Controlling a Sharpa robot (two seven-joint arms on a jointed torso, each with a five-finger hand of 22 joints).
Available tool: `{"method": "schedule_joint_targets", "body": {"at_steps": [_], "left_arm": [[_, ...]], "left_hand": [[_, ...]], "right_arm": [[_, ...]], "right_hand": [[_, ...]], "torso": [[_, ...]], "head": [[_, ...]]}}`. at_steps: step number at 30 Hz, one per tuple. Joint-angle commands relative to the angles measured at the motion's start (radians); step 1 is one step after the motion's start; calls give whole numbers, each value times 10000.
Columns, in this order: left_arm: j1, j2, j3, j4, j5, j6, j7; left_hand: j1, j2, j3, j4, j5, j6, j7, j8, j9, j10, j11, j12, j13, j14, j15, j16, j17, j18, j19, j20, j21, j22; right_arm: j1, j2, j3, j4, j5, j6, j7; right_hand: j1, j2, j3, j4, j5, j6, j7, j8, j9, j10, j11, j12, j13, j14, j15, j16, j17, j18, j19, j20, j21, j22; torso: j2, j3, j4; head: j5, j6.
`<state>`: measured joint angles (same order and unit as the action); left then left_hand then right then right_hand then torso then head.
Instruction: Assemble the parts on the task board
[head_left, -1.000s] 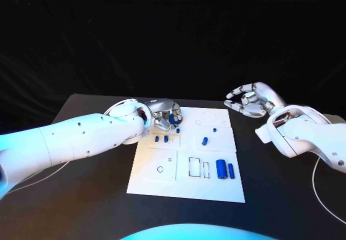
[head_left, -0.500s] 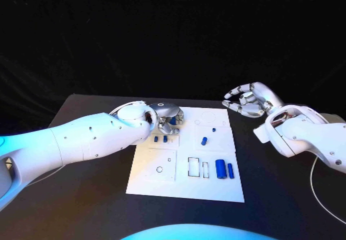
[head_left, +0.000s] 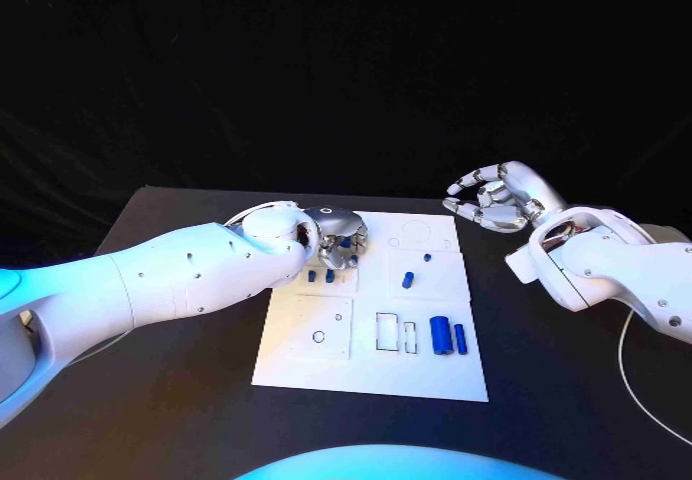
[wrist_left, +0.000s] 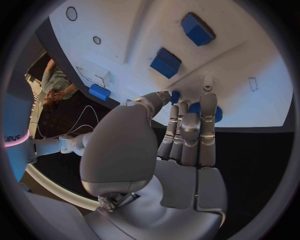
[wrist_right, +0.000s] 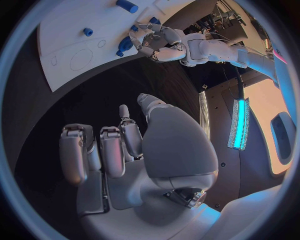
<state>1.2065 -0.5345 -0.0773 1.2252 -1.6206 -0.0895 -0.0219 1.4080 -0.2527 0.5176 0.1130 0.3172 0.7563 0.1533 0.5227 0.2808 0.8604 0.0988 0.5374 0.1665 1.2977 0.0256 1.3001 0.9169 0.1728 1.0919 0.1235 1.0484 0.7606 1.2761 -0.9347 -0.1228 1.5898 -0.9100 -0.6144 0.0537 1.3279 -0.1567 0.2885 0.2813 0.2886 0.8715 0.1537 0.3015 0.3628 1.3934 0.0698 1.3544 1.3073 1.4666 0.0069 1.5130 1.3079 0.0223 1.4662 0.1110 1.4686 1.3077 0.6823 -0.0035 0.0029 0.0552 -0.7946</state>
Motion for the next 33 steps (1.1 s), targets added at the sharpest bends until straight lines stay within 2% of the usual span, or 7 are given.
{"method": "schedule_joint_targets", "body": {"at_steps": [1, 13, 19, 24, 33], "left_arm": [[-18, 57, 6, -28, -268, 375, -181], [-39, 124, 9, -81, -280, 546, -239], [-69, 196, 9, -140, -249, 630, -238], [-101, 246, 10, -215, -208, 648, -240], [-132, 280, 10, -319, -109, 507, -196]], "left_hand": [[103, 69, 116, -29, -20, 130, -13, -38, -24, 143, 2, -55, -28, 98, -8, 87, 52, -98, 112, -24, 127, 108], [194, 249, 292, -128, -26, 354, 1, -113, -75, 407, -20, -62, -83, 224, -27, 254, 147, -147, 248, -40, 438, 460], [243, 398, 420, -223, -43, 560, -14, -193, -114, 737, -86, -53, -108, 459, -80, 483, 450, -236, 527, -53, 859, 999], [239, 578, 579, -306, -71, 777, -143, -364, -157, 1041, -209, -254, -204, 766, -174, 640, 635, -315, 801, -124, 1231, 1461], [100, 601, 724, -441, -103, 1149, -209, -662, -147, 1461, -265, -972, -496, 837, -233, 572, 381, -333, 821, -189, 1354, 1590]], "right_arm": [[-6, 8, 1, 18, -36, 91, 83], [-6, 19, 1, 12, -36, 97, 88], [-6, 23, 1, 13, -36, 107, 87], [-6, 22, 1, 15, -36, 109, 86], [-6, 17, 1, 23, -37, 114, 81]], "right_hand": [[-57, 12, 57, -19, 38, -86, 13, 56, 9, -97, 6, -63, 401, 676, -92, -36, 1050, 56, 428, -71, -58, 2043], [-64, 15, 64, -16, 39, -87, 13, 61, 11, -90, 6, -57, 408, 677, -93, -35, 1057, 57, 427, -72, -60, 2042], [-69, 23, 72, -12, 42, -80, 11, 69, 14, -81, 4, -49, 417, 676, -94, -37, 1055, 54, 434, -72, -49, 2049], [-77, 31, 78, -7, 45, -72, 9, 78, 17, -81, 3, -51, 415, 677, -94, -36, 1062, 56, 428, -73, -61, 2043], [-85, 41, 86, -2, 50, -61, 6, 89, 21, -66, 1, -38, 429, 676, -96, -39, 1058, 54, 433, -74, -53, 2048]], "torso": [[-4, 4, 2], [-15, 3, 12], [-9, 2, 6], [-16, 6, 11], [-18, 9, 11]], "head": [[-4, -4], [-6, -32], [-12, -46], [-23, -60], [-17, -79]]}}
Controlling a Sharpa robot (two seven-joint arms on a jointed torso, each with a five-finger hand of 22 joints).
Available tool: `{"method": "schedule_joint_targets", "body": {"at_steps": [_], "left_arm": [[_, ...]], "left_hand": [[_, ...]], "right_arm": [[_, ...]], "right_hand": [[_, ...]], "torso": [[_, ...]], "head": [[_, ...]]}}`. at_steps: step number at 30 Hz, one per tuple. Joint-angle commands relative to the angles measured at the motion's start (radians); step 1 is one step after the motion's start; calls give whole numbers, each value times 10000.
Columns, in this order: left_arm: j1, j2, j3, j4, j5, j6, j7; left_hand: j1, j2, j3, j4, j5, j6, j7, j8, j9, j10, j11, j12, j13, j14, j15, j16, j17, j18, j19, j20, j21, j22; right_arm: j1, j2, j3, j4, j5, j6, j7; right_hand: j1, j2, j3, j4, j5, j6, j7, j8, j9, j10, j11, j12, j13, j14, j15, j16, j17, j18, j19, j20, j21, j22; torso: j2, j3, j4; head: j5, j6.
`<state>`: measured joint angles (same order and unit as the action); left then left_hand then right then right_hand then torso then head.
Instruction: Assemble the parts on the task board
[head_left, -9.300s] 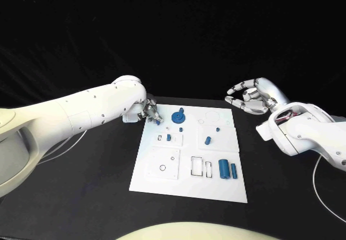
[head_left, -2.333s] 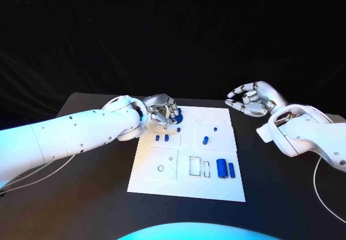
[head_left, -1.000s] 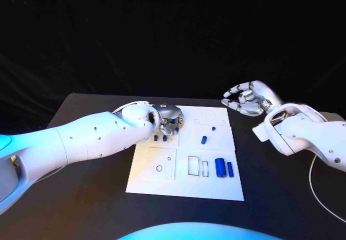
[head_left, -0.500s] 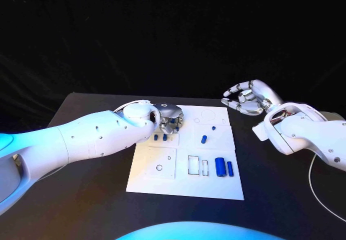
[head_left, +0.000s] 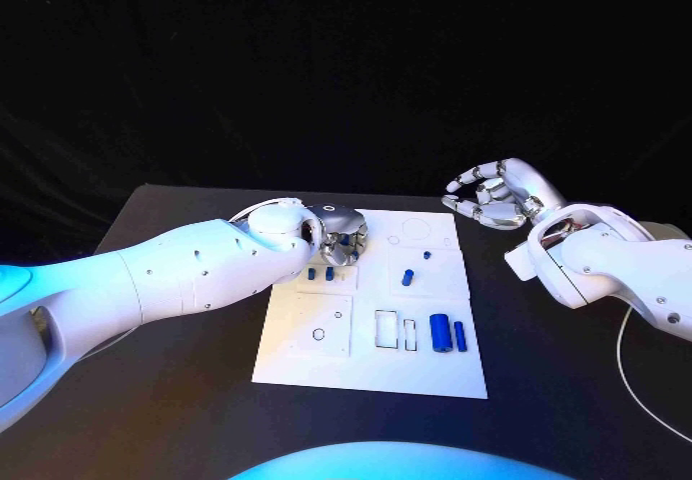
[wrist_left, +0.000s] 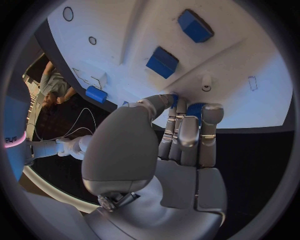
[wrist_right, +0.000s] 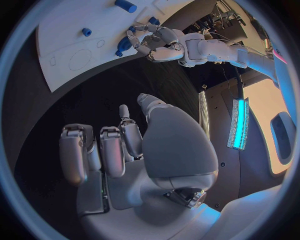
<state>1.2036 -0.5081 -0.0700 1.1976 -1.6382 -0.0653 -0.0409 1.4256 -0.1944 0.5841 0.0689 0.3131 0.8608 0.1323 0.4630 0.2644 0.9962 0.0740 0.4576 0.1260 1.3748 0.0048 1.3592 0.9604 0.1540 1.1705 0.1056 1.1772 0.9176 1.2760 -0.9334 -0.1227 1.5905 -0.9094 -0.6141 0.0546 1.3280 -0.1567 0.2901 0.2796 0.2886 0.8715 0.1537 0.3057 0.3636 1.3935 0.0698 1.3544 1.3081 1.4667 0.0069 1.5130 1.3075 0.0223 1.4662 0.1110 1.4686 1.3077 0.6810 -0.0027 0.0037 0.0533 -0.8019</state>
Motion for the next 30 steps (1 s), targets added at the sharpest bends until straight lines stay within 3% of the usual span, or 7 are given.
{"method": "schedule_joint_targets", "body": {"at_steps": [1, 11, 16, 30], "left_arm": [[-104, 11, -63, -44, 81, 223, 3], [-112, -232, -59, 155, 225, -177, 58], [-111, -485, 22, 440, 300, -322, 26], [-48, -1413, 534, 1497, 499, -476, -157]], "left_hand": [[-102, 9, 73, -17, -65, 141, 1, -119, 19, 167, -16, -297, -136, 72, -27, -24, -81, -148, 35, -11, 74, 30], [-191, -18, 82, -73, -75, 302, 8, -269, 45, 434, -11, -686, -266, 107, -28, -20, -140, -159, 67, -1, 118, 89], [-228, -37, 69, -77, -80, 334, 17, -307, 53, 494, -3, -778, -294, 106, -25, -25, -174, -158, 63, 4, 114, 82], [-318, -95, 15, -70, -81, 421, 29, -374, 75, 631, 11, -948, -340, 104, -14, -32, -229, -156, 55, 20, 101, 66]], "right_arm": [[-5, 4, 0, 15, -43, 111, 72], [-5, 1, 0, 1, -43, 102, 74], [-5, -8, 0, -15, -43, 92, 77], [-5, -38, 0, -50, -43, 66, 83]], "right_hand": [[-86, 41, 70, 15, 51, -61, 6, 47, 13, -66, 1, -38, 421, 676, -96, -39, 1062, 55, 433, -74, -54, 2047], [-87, 42, 73, 14, 53, -56, 4, 53, 15, -56, -1, -27, 432, 680, -97, -33, 1080, 54, 434, -74, -52, 2048], [-87, 42, 73, 14, 53, -56, 4, 53, 15, -56, -1, -27, 432, 680, -97, -33, 1080, 54, 434, -74, -52, 2048], [-87, 42, 73, 14, 53, -56, 4, 53, 15, -56, -1, -27, 432, 680, -97, -33, 1080, 54, 434, -74, -52, 2048]], "torso": [[-8, 0, 2], [-15, -7, 7], [-16, -8, 15], [-29, -7, 26]], "head": [[7, -6], [-4, 28], [-9, 64], [69, 121]]}}
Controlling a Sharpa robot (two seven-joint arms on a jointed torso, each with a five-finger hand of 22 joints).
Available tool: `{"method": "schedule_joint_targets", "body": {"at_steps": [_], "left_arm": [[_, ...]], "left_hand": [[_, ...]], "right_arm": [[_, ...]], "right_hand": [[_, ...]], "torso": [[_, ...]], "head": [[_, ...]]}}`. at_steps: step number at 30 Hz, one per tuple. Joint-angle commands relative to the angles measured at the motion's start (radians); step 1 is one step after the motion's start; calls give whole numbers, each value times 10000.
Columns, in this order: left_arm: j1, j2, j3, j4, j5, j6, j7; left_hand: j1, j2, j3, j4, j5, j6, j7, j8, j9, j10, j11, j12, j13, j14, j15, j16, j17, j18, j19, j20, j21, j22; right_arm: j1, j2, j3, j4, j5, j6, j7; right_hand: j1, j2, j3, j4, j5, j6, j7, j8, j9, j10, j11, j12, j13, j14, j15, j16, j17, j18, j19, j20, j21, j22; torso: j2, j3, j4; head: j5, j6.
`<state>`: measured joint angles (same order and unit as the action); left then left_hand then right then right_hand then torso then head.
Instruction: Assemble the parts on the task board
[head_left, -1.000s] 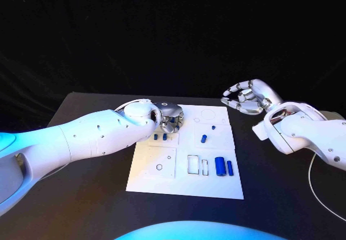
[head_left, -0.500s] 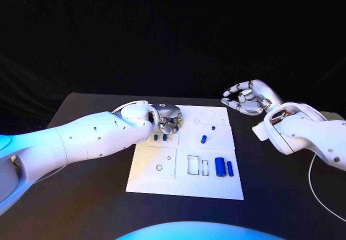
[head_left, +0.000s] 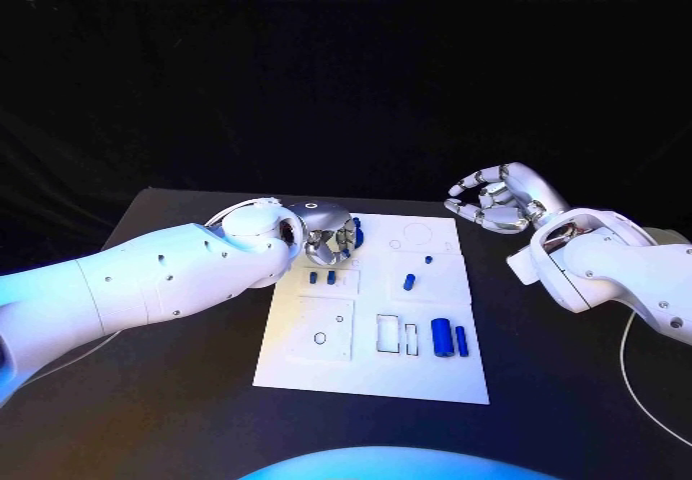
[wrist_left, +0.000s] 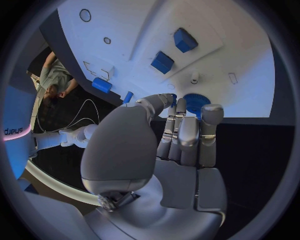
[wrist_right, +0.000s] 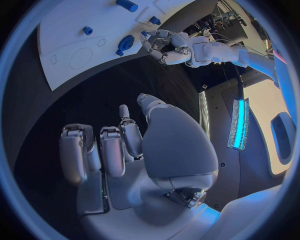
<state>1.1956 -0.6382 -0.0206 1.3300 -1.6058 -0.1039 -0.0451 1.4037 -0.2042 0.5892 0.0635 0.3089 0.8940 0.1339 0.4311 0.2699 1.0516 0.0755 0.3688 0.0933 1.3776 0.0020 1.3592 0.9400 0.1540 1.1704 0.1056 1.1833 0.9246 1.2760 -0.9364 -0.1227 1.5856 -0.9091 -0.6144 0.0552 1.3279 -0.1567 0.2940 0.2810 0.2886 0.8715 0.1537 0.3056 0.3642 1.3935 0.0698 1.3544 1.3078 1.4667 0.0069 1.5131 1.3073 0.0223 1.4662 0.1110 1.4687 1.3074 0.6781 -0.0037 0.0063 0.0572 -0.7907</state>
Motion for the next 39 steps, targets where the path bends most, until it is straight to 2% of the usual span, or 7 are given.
{"method": "schedule_joint_targets", "body": {"at_steps": [1, 6, 8, 13, 21, 30, 39], "left_arm": [[47, -209, 64, 258, 207, -65, -137], [98, -576, 120, 463, 338, 88, -228], [106, -687, 129, 455, 381, 168, -249], [109, -794, 133, 323, 455, 257, -237], [72, -713, 121, 131, 561, 401, -188], [-16, -485, 76, -125, 664, 553, -144], [-36, -449, 61, -163, 683, 717, -124]], "left_hand": [[-106, 3, -42, -14, -38, 110, 10, -59, 25, 105, -7, -77, -17, 81, 14, -26, -17, -156, 56, 22, 40, -4], [-118, -4, -52, -13, -37, 133, 7, -69, 31, 142, -10, -106, -23, 77, 13, -30, -37, -153, 50, 24, 32, -15], [-120, -4, -54, -13, -36, 136, 6, -70, 32, 146, -11, -110, -24, 75, 13, -32, -44, -148, 36, 24, 18, -38], [-123, -8, -56, -13, -36, 137, 5, -74, 33, 151, -12, -118, -26, 70, 13, -38, -60, -147, 32, 24, 14, -43], [-128, -8, -60, -10, -35, 144, 5, -79, 35, 163, -13, -130, -29, 69, 12, -37, -59, -146, 26, 25, 8, -51], [-133, -5, -62, -7, -34, 151, 4, -86, 37, 174, -13, -146, -32, 52, 11, -55, -113, -141, 10, 26, -7, -75], [-137, 0, -65, -5, -35, 158, 7, -95, 39, 194, -12, -162, -35, 43, 10, -61, -129, -132, -20, 27, -36, -119]], "right_arm": [[-5, -11, 1, -1, -46, 68, 77], [-5, -21, 1, -4, -46, 70, 71], [-5, -26, 1, -5, -46, 71, 69], [-5, -29, 1, -1, -46, 72, 70], [-7, -11, 1, -7, -46, 75, 78], [-10, -5, 1, 1, -46, 73, 81], [-10, -10, 1, 7, -46, 70, 81]], "right_hand": [[-86, 42, 35, 0, 53, -56, 4, 54, 9, -56, -1, -27, 435, 680, -97, -33, 1082, 54, 434, -74, -53, 2052], [-86, 42, 35, 0, 53, -56, 4, 54, 9, -56, -1, -27, 435, 680, -97, -33, 1082, 54, 434, -74, -53, 2052], [-86, 42, 35, 0, 53, -56, 4, 54, 9, -56, -1, -27, 435, 680, -97, -33, 1082, 54, 434, -74, -53, 2052], [-86, 42, 35, 0, 53, -56, 4, 54, 9, -56, -1, -27, 435, 680, -97, -33, 1082, 54, 434, -74, -53, 2052], [-86, 42, 35, 0, 53, -56, 4, 54, 9, -56, -1, -27, 435, 680, -97, -33, 1082, 54, 434, -74, -53, 2052], [-93, 29, 57, -12, 60, -49, -5, 82, 19, -54, -11, -39, 422, 676, -106, -46, 1060, 55, 432, -81, -61, 2049], [-93, 29, 57, -12, 60, -49, -5, 82, 19, -54, -11, -39, 422, 676, -106, -46, 1060, 55, 432, -81, -61, 2049]], "torso": [[3, 5, -5], [6, 8, -1], [10, 1, 8], [25, 0, -13], [41, -2, -42], [35, 7, -31], [28, 10, -25]], "head": [[33, 12], [56, 31], [23, 13], [69, 11], [91, -9], [77, -38], [89, -81]]}}
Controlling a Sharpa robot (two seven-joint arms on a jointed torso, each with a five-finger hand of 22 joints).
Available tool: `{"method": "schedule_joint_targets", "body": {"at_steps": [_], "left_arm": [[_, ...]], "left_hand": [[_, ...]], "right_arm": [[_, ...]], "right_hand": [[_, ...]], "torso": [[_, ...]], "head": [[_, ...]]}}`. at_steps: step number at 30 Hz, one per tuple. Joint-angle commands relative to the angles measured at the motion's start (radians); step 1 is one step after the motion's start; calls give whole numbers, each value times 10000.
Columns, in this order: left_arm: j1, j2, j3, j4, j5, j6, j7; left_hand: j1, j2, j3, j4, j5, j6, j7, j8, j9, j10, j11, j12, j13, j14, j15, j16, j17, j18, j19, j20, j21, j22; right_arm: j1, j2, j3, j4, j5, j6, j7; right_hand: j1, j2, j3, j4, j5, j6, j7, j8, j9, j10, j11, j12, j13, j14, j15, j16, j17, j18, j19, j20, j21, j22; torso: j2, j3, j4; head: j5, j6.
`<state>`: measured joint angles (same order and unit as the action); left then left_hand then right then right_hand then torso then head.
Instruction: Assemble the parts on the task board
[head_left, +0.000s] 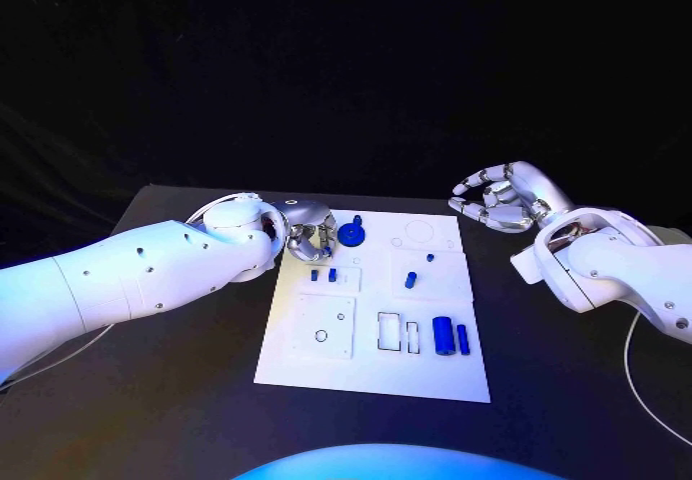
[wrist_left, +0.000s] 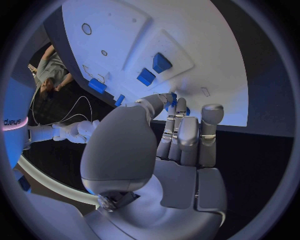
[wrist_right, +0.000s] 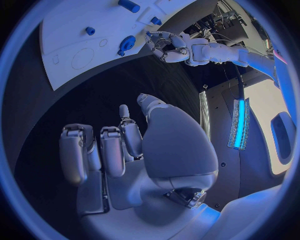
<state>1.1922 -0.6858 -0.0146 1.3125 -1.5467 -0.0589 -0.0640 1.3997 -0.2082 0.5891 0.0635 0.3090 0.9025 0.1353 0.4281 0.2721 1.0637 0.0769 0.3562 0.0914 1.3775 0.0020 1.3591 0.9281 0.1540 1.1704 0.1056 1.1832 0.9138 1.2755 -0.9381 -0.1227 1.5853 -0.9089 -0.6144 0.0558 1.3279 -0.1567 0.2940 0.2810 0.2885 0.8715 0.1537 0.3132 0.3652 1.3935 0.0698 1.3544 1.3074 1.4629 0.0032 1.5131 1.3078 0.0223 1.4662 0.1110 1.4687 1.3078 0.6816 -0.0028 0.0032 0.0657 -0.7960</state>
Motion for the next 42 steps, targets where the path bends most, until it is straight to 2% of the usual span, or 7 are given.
{"method": "schedule_joint_targets", "body": {"at_steps": [1, 24, 42], "left_arm": [[-3, 29, -1, 13, 94, 281, 67], [-15, 128, -58, -83, 128, 538, 45], [-21, 123, -60, -73, 196, 262, 110]], "left_hand": [[-98, 40, -64, -5, -35, 73, -8, -65, 18, 73, -26, -36, -16, 44, 10, -61, -10, -132, -19, 27, -35, -11], [-95, 60, -79, -17, -44, 103, -6, -114, 31, 141, -27, -126, -30, -51, 6, -128, -185, -97, -153, 30, -155, -182], [-75, 88, -145, -60, -54, 214, 26, -157, 76, 364, -19, -195, -5, -61, 7, -107, -191, -103, -144, 30, -147, -152]], "right_arm": [[-6, 8, 1, 10, -48, 70, 76], [-13, 25, 1, -11, -49, 69, 84], [-61, 37, 1, -35, -49, 79, 84]], "right_hand": [[-93, 29, 58, -12, 60, -49, -5, 6, 9, -54, -11, -39, 426, 713, -69, -46, 1056, 55, 432, -81, -61, 2045], [-93, 29, 58, -12, 60, -49, -5, 6, 9, -54, -11, -39, 426, 713, -69, -46, 1056, 55, 432, -81, -61, 2045], [-93, 29, 58, -12, 60, -49, -5, 6, 9, -54, -11, -39, 426, 713, -69, -46, 1056, 55, 432, -81, -61, 2045]], "torso": [[-3, -1, 8], [-4, -3, 4], [-8, -3, 5]], "head": [[4, -29], [8, -46], [15, -36]]}}
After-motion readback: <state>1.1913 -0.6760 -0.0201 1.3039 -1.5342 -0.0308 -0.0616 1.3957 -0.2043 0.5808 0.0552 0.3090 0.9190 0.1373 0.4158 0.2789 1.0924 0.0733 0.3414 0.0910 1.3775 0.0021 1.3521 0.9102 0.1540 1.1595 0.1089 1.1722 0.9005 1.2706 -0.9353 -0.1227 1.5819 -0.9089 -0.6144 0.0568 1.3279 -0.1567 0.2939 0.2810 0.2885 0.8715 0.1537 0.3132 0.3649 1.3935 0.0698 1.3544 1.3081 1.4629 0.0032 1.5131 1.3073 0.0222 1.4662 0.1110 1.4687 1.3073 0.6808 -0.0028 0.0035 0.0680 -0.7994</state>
